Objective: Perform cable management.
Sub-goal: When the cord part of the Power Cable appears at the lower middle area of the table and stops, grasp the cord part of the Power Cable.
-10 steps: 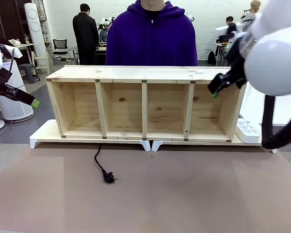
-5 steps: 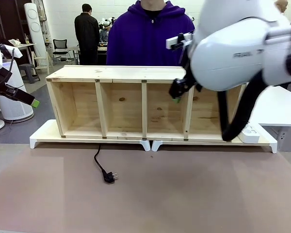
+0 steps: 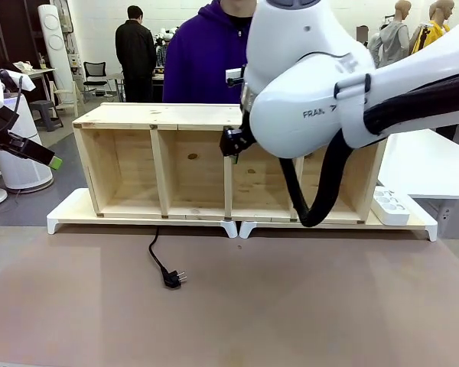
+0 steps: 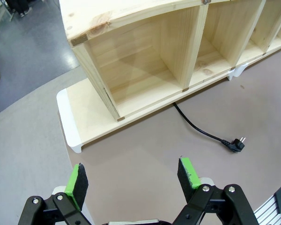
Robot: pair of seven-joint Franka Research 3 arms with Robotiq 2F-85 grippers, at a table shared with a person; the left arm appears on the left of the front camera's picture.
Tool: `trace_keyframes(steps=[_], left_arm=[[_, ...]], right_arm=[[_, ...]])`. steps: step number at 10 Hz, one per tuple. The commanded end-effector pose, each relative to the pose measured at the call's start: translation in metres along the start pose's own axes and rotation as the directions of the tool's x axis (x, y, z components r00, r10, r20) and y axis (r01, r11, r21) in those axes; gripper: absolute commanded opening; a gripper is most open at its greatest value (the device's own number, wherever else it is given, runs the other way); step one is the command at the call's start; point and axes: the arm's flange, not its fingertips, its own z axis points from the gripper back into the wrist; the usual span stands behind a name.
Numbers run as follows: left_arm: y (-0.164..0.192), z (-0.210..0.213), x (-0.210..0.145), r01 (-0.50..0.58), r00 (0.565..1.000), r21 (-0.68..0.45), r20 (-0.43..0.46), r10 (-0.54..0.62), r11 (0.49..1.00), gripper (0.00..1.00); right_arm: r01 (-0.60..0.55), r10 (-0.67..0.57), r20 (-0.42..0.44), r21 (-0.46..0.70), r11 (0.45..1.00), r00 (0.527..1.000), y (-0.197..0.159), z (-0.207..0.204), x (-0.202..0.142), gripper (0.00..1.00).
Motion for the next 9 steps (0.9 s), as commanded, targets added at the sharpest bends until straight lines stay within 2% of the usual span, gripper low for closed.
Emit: trace_keyframes(steps=[1, 4, 9], left_arm=[[0.001, -0.001, 0.0, -0.009, 1.0, -0.001, 0.008, 0.009, 1.0, 1.0], [0.001, -0.001, 0.0, -0.009, 1.0, -0.001, 0.008, 0.009, 1.0, 1.0], [0.001, -0.001, 0.0, -0.009, 1.0, -0.001, 0.008, 0.009, 1.0, 1.0]], right_arm=[[-0.037, 0.037, -0.029, -0.001, 0.999, 0.999, 0.039, -0.021, 0.01, 1.0], [-0.137, 0.172, -0.117, 0.265, 0.954, 0.978, 0.08, -0.052, 0.005, 1.0], [-0.103, 0.181, -0.219, 0.328, 0.939, 0.959, 0.1, -0.092, -0.008, 1.0]])
